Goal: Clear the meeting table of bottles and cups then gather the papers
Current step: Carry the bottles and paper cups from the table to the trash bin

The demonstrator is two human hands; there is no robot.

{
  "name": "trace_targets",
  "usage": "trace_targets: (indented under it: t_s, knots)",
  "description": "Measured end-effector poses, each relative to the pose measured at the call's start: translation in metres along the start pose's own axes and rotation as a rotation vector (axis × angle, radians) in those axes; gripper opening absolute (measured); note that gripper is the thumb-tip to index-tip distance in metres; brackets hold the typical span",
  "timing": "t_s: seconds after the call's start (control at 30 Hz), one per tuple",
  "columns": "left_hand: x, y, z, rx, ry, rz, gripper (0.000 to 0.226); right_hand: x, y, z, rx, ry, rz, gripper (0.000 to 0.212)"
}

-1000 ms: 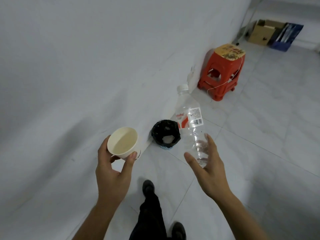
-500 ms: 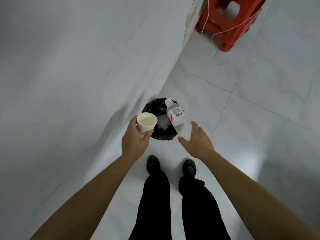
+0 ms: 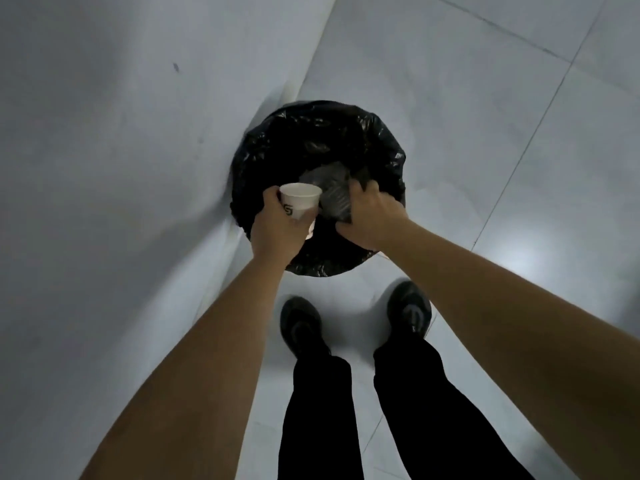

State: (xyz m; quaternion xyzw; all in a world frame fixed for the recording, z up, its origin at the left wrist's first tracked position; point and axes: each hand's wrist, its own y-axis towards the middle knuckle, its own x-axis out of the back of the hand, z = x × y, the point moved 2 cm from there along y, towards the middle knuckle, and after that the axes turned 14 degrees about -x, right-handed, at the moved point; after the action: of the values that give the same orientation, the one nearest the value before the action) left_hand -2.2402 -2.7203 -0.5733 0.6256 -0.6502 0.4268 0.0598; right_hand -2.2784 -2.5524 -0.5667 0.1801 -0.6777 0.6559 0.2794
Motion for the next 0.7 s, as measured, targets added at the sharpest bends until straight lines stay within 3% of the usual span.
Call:
trace_targets:
  t_s: [0.13,0.23,0.33,0.57,0.7]
  knots:
    - [-0.009,0.008,0.006,-0.038,-0.023,-0.042,0.08,-0.013,0.007,0.0,0.064,-0.039,-0.038,0.097]
    - [0.015,-0.021,-0.015,-0.109,-0.007,-0.039,0.052,0.002,-0.023,-0.007,0.102,0.021,-0.041,0.076]
    - [0.059,-0.075,-0.052,-0.1,-0.012,-0.058,0.044,0.045,-0.083,-0.021,0.137,0.138,-0.072,0.057]
    - [0.205,-0.254,-0.229,-0.121,-0.144,-0.148,0.038,0.186,-0.316,-0.083,0.122,0.446,-0.14,0.041]
    - [0.297,-0.358,-0.338,-0.225,-0.244,-0.235,0.032,0.274,-0.461,-0.118,0.105,0.606,-0.301,0.033]
